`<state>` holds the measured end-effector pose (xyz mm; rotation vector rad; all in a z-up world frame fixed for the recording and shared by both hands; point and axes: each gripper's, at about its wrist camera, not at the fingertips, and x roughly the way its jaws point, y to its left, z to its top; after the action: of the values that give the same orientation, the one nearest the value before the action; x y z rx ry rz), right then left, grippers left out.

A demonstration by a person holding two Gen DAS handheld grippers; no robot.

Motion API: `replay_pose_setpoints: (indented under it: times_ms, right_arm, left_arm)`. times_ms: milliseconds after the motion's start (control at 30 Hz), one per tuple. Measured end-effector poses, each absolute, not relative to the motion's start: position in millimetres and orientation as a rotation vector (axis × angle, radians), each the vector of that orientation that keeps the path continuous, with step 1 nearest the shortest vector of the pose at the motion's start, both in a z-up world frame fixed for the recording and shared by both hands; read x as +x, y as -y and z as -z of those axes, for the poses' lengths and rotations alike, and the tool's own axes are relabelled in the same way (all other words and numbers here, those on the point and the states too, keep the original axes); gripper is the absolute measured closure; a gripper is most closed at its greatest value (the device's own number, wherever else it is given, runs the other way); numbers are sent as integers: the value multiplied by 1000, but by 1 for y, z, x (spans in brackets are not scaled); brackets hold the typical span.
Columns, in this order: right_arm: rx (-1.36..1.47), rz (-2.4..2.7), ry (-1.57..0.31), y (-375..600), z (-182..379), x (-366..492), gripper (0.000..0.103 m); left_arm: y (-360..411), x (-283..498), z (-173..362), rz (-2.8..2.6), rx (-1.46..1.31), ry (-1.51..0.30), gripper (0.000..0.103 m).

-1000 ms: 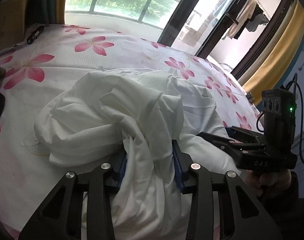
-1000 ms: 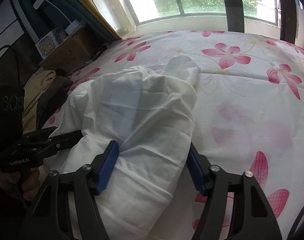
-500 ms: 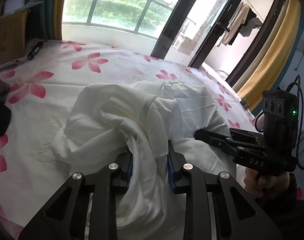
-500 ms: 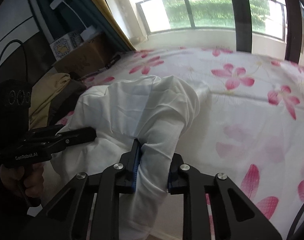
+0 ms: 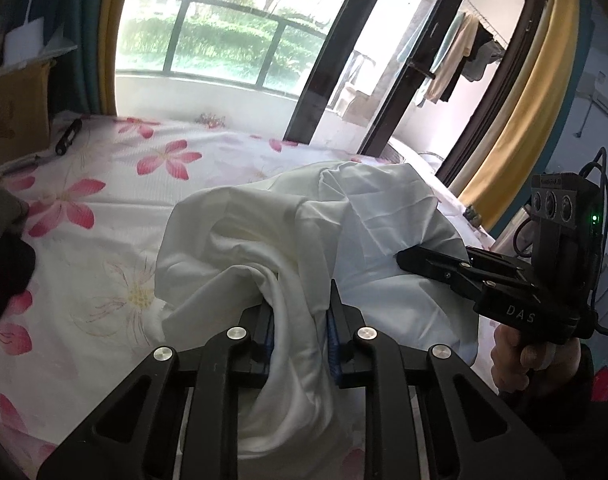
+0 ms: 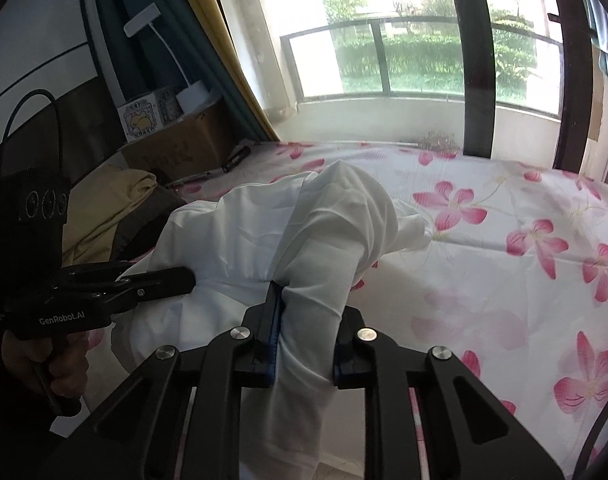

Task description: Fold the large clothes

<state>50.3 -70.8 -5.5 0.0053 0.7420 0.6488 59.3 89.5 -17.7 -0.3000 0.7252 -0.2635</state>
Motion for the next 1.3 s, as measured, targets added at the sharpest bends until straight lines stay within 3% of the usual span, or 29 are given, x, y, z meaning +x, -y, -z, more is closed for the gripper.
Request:
replay_pose_setpoints:
  times_ms: [533, 1300]
  right_arm:
    - [-71, -664, -627, 49, -31, 38, 84]
    - [-156, -790, -556, -52, -49, 42, 84]
  left_arm:
    - [-103, 43, -13, 232, -253, -627, 82]
    - [-190, 8, -32, 105, -253, -540, 82]
